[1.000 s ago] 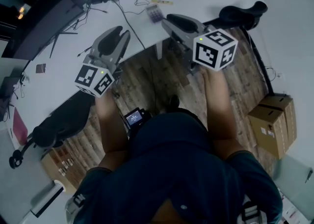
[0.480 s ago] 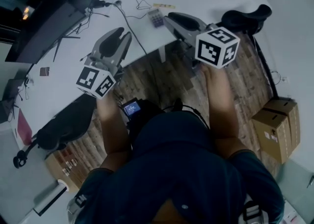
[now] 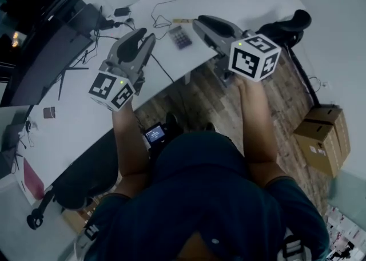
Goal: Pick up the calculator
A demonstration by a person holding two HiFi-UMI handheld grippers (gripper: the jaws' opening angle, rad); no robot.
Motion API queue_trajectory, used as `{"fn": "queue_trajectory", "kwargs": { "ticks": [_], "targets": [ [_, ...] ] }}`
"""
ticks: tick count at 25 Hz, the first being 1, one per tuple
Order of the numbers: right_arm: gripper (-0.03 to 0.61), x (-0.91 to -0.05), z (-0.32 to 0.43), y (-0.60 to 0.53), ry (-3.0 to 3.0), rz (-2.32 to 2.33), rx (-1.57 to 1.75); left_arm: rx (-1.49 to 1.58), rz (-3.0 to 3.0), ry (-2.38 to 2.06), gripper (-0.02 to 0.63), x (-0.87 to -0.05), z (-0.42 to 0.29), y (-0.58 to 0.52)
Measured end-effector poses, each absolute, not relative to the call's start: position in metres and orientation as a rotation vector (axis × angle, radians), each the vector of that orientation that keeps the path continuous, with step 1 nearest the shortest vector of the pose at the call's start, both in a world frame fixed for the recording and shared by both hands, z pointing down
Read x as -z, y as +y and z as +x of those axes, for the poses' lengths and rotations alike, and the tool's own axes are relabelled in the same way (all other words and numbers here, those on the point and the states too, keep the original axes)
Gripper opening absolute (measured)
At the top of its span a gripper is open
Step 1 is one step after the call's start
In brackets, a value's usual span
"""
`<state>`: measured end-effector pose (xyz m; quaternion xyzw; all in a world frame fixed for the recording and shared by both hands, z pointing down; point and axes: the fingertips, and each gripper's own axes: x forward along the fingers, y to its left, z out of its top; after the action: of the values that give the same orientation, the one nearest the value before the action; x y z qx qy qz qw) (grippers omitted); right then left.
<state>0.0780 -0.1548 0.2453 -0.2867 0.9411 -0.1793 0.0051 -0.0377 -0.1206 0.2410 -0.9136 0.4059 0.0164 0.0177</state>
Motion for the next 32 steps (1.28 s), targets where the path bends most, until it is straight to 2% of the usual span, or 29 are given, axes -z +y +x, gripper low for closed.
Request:
{"fn": "queue_trajectory", "kwargs": {
  "ticks": [15, 32],
  "targets": [
    [0.081, -0.262, 0.036, -0.218, 2.928, -1.02, 0.615, -0.054, -2.923, 1.192, 0.1, -0.255, -0.084, -0.196],
    [0.081, -0.268, -0.009, -0.25, 2.94, -1.125, 0.625, -0.129, -2.967, 1.209, 0.1, -0.266, -0.143, -0.23]
  ]
}}
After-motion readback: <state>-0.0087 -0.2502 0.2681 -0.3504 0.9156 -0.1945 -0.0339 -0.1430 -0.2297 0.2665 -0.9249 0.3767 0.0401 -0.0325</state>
